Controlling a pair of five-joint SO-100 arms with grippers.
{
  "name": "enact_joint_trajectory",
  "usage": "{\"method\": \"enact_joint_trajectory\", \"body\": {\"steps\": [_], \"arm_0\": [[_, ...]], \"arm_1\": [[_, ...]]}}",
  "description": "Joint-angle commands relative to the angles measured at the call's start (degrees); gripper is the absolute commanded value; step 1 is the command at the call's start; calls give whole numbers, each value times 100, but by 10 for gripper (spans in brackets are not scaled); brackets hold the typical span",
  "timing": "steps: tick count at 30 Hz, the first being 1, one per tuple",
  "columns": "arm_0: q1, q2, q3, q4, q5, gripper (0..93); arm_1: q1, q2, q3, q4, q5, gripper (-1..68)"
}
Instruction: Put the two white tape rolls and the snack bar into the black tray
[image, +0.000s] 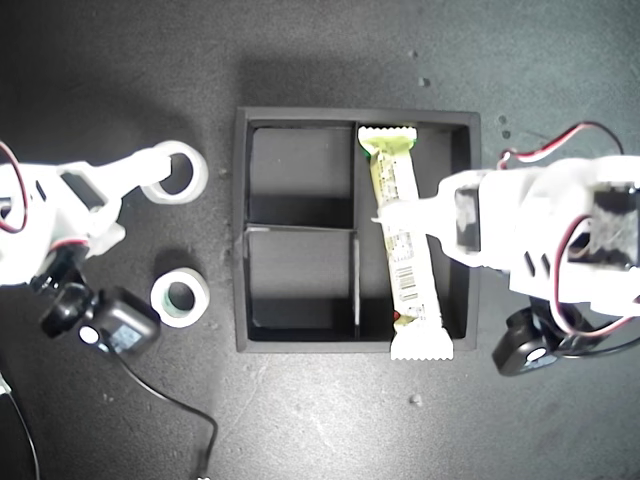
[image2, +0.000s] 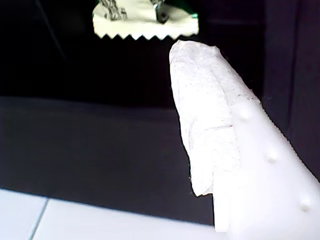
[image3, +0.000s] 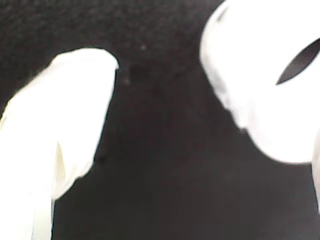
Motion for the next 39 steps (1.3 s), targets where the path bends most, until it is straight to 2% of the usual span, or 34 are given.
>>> {"method": "enact_joint_trajectory", "body": {"steps": [1, 10, 28, 39], "arm_0": [[-53, -396, -694, 79, 123, 319], [-9, -2206, -1986, 492, -105, 294], [264, -1336, -1573, 545, -536, 252], [123, -2065, -1802, 413, -492, 244]], "arm_1": [[26, 79, -404, 176, -501, 218], [26, 79, -1107, 176, -448, 178], [211, 79, -1090, 176, -431, 171], [343, 79, -1099, 176, -396, 160]]}}
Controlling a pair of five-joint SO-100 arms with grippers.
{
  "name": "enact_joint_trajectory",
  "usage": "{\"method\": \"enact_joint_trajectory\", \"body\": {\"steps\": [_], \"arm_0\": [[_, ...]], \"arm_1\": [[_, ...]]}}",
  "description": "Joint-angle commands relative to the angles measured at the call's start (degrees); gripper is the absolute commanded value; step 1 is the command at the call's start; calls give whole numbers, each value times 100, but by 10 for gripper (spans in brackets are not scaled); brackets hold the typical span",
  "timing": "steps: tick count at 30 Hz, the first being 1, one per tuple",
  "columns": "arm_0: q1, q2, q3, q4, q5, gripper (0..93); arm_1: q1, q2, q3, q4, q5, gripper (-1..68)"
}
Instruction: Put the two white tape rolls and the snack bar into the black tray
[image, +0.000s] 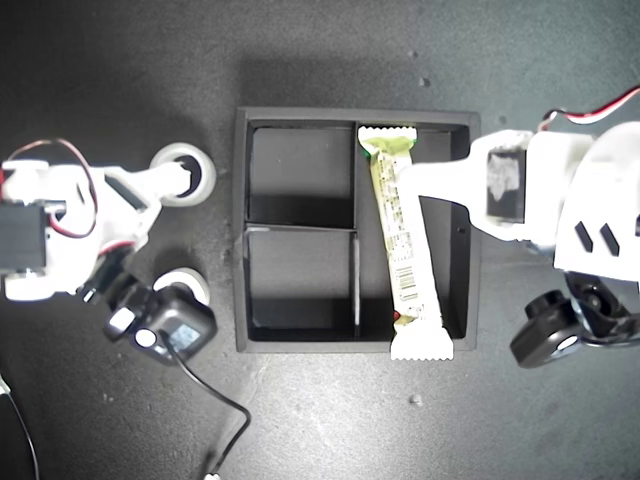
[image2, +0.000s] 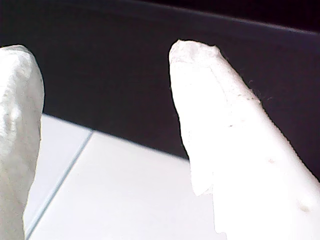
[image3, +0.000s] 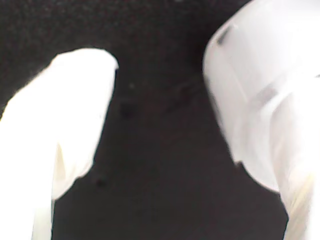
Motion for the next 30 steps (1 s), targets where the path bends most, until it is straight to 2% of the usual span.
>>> {"method": "enact_joint_trajectory", "body": {"steps": [1, 5, 14, 20, 30], "arm_0": [[-70, -229, -360, -53, 35, 244], [-149, -571, -633, -79, 88, 236], [-413, -967, -1055, -97, 62, 67], [-396, -536, -1301, 343, 237, 80], [-571, -105, -1890, 1011, 615, 63]], "arm_1": [[167, 79, -35, 26, -396, 158], [431, 70, 105, 18, -396, 156], [896, 70, 729, -141, -396, 152], [1046, 70, 958, -211, -439, 155], [940, 70, 1723, -606, -431, 157]]}}
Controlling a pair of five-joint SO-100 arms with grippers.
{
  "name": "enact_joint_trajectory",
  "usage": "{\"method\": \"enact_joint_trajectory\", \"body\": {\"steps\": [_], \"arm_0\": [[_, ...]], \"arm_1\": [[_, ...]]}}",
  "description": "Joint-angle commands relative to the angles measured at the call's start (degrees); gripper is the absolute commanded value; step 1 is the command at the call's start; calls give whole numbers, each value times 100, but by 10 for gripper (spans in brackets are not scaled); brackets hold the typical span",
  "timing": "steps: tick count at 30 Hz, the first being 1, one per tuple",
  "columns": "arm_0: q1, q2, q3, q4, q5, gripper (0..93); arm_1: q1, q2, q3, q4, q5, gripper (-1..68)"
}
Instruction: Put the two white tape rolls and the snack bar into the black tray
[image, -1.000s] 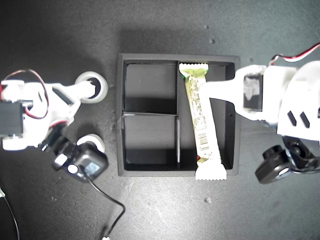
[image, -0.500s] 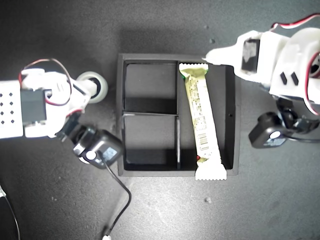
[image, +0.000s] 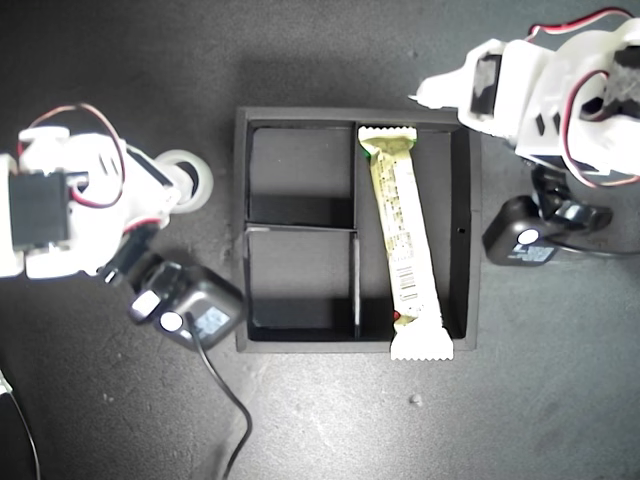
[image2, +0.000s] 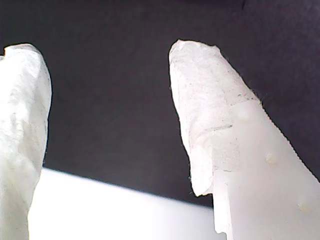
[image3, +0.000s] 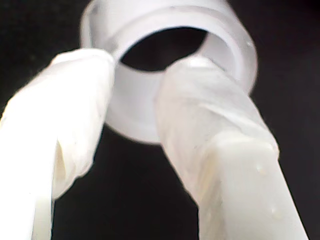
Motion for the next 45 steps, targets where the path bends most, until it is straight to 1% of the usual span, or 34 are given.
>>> {"method": "enact_joint_trajectory", "body": {"steps": [1, 5, 18, 24, 26, 30, 33, 37, 45], "arm_0": [[-79, 211, -299, 70, 70, 67], [-44, 26, -114, -35, -18, 98], [255, -527, 114, -202, -431, 124], [193, -765, 387, -598, -475, 132], [158, -905, 378, -738, -422, 118], [62, -1020, 369, -976, -343, 39], [9, -984, 343, -1020, -281, 1], [-44, -703, 343, -932, -193, 1], [-176, 158, 220, -220, -35, 1]], "arm_1": [[-70, 70, 35, -88, -431, 157], [-114, 70, -18, -53, -439, 155], [-132, 70, -246, 88, -457, 149], [-132, 70, -334, 97, -475, 148], [-141, 70, -352, 123, -475, 147], [-167, 70, -352, 185, -475, 146], [-185, 70, -352, 220, -475, 145], [-229, 70, -360, 229, -475, 144], [-334, 70, -290, 202, -475, 144]]}}
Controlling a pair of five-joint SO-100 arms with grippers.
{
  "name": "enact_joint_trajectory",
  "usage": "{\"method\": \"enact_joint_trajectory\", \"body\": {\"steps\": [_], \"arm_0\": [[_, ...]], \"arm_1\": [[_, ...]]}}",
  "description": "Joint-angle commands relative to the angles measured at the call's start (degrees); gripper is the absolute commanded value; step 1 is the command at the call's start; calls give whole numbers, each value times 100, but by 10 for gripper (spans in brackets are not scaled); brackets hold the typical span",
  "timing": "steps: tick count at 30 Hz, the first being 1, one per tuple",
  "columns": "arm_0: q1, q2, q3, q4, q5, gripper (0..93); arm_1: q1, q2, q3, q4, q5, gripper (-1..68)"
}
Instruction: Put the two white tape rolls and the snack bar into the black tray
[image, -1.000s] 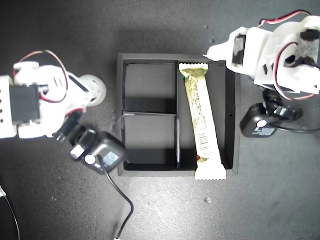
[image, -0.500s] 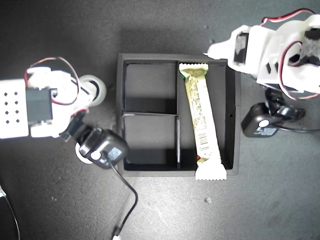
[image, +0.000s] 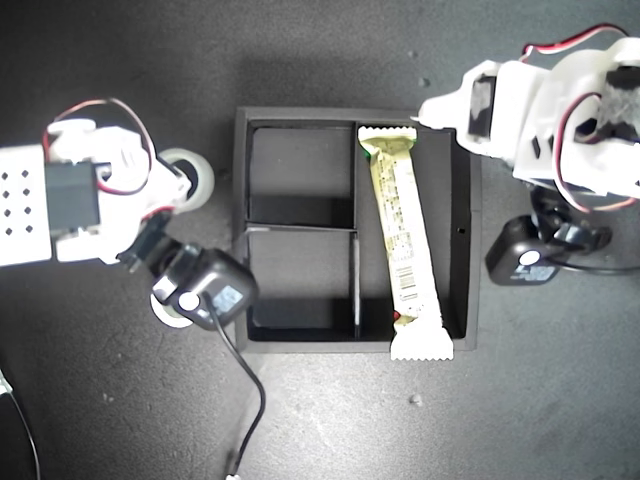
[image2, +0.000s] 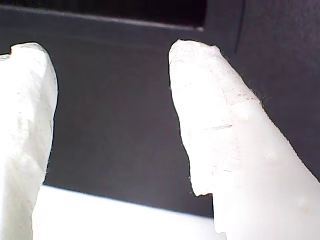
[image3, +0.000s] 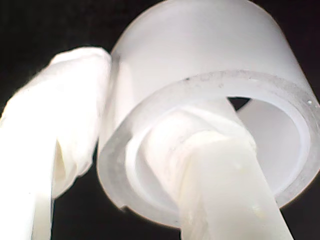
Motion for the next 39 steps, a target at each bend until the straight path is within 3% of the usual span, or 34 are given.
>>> {"method": "enact_joint_trajectory", "body": {"steps": [1, 18, 32, 39], "arm_0": [[-79, 598, -211, 299, 97, 1], [-88, -1072, -4061, 1995, 835, 1], [18, -3762, -7717, 3146, 1125, 1], [70, -5757, -10679, 4131, 1107, 0]], "arm_1": [[-9, 70, -141, -18, -475, 144], [-237, 70, 316, -158, -272, 143], [853, 123, -1380, 352, 18, 153], [967, 132, -1564, 352, -114, 155]]}}
